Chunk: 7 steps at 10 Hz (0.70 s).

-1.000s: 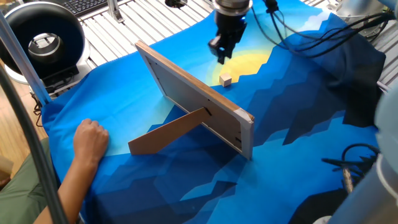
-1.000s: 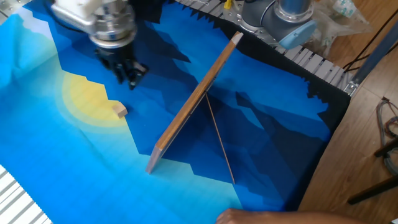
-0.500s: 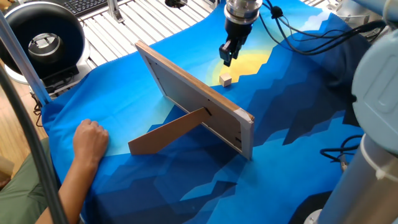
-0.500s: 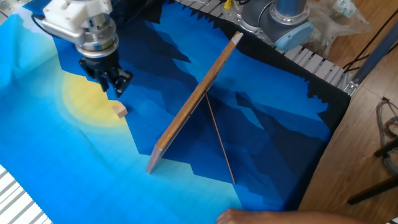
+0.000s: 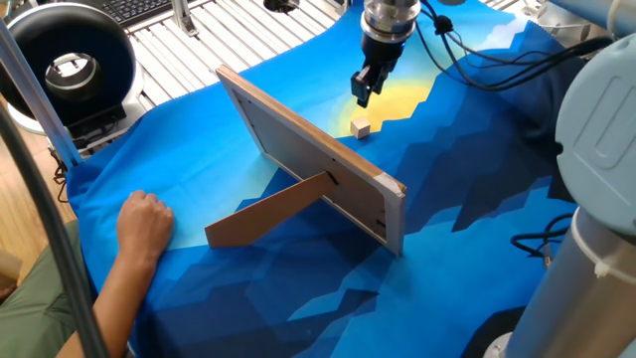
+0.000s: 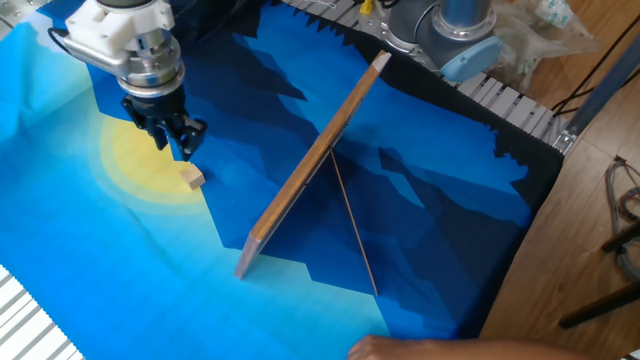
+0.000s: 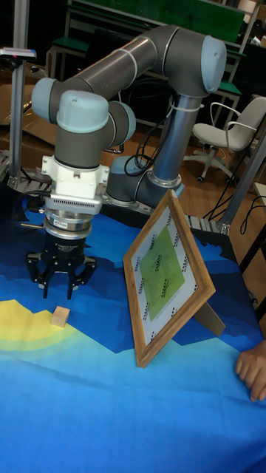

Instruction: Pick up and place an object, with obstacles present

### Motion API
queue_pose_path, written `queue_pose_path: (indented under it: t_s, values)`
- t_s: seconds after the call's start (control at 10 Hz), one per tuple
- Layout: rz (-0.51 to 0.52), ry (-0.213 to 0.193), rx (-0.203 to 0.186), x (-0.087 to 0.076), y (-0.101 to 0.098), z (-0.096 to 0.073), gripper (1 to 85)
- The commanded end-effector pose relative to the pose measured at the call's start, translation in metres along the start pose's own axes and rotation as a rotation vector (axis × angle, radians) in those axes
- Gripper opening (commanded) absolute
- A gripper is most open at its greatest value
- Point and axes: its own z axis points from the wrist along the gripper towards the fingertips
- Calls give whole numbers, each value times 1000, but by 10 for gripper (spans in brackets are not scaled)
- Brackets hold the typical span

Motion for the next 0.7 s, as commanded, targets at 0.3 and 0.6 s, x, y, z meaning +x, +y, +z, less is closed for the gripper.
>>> queue_pose_path:
  t_s: [0.3, 0.6]
  values:
    - [165, -70, -68, -22, 13, 19, 467]
    - [166, -72, -68, -16, 11, 34, 483]
